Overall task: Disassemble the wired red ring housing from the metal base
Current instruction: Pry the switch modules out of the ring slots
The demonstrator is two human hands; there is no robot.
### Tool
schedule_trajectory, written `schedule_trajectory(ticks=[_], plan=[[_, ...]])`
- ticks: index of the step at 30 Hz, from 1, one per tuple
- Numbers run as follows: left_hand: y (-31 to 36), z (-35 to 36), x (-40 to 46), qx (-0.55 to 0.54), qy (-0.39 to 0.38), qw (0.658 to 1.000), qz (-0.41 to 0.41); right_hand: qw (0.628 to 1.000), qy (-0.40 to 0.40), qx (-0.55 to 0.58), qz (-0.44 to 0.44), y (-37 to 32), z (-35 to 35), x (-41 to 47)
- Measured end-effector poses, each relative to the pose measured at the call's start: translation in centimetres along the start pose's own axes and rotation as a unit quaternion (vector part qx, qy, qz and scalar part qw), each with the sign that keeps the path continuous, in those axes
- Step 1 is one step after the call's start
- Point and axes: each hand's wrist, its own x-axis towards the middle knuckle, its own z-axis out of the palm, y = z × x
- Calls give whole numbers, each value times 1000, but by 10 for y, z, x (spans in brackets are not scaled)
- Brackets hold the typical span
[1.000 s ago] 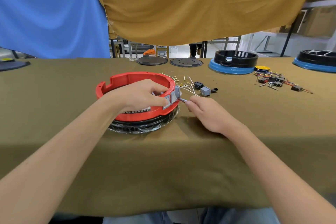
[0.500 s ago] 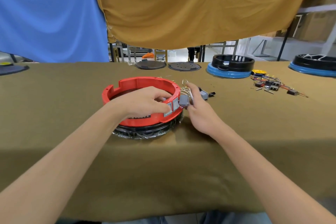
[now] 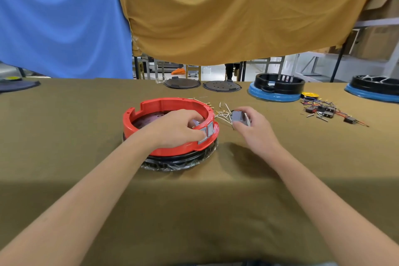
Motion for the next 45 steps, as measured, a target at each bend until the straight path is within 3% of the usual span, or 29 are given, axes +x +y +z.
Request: schedule_trajectory(ticks=[4, 7, 11, 18, 23, 26, 32, 37, 45], plan=[[1, 0, -2, 31, 24, 999, -10, 977, -63, -203, 1, 22, -19, 20], [3, 1, -3, 70, 34, 997, -6, 960, -70, -273, 7, 32, -21, 21], [5, -4, -7, 133, 18, 991, 19, 989, 19, -140, -31, 26, -20, 12], [-1, -3, -7, 70, 13, 997, 5, 989, -49, 80, -117, -5, -8, -20], [0, -2, -2, -31, -2, 999, -35, 980, -62, 146, -123, -13, -10, -17], [2, 0, -1, -61, 9, 997, -37, 978, -79, 124, -146, -22, -17, -7], [3, 0, 1, -73, 14, 996, -54, 969, -168, -51, -173, -44, -31, 14], [1, 0, 0, -76, 19, 996, -51, 933, -254, -177, -182, -78, -40, 37], [-1, 2, 2, -97, 17, 994, -44, 953, -245, -58, -169, -92, -35, 52]])
